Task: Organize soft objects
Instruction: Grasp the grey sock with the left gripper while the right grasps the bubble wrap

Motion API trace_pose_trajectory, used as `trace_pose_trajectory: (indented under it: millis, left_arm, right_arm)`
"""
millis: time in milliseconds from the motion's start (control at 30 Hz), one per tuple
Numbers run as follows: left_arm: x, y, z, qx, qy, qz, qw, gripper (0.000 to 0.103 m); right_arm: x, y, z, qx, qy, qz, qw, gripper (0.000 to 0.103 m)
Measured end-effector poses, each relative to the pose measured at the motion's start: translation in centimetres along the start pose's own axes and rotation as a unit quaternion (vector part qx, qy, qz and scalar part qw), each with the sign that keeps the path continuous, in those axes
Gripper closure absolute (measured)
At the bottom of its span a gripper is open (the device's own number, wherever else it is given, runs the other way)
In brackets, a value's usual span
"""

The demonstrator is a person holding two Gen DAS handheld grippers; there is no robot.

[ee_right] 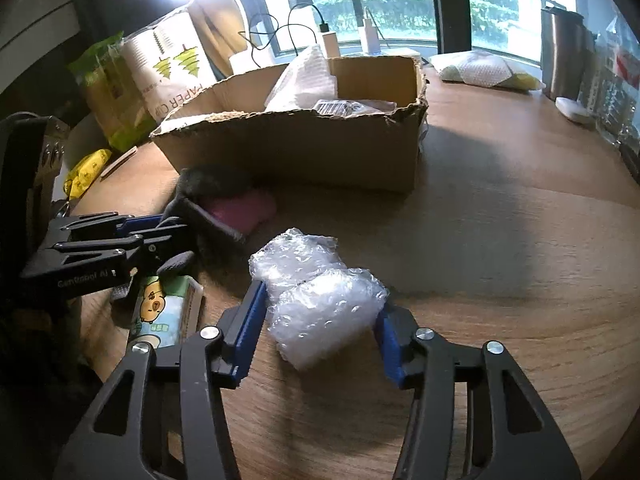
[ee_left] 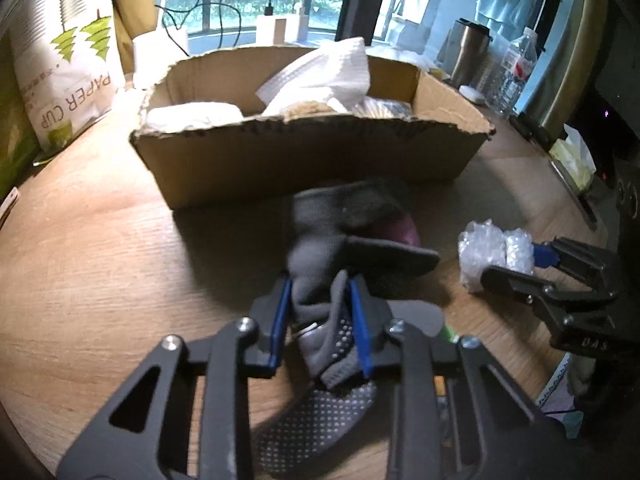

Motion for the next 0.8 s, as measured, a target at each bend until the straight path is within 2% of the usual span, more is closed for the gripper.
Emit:
trace_pose_trajectory:
  millis: [200,533,800]
  left_arm:
    - [0.6,2.7,-0.5,-0.001,0.006,0.035,0.9994,0.075]
    - [2.1,6.3,-2.8,0.027,0.029,0.084,0.9956,0.075]
    - [3.6,8.4,-2.3,0.015,0.022,0.113,0.9933,0.075]
  right_arm:
    - [0.5,1.0,-0.1,-0.008,0.002,0.014,1.0,0.055]
    - [1.5,2.9,0.9,-0.04,0.001,0.034,0.999,0.056]
    - [3.0,4.9,1.3,-0.047,-0.002,0.06,0.997,0.056]
Point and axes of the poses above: each gripper's, at about its wrist camera, not at the fingertips, and y roughly against the way its jaws point, z to its right, x to its top, the point moved 2 cm from there along -y, roughly the way its jaws point, and after that the axes turned 1 degree about x, right-handed, at the moved point
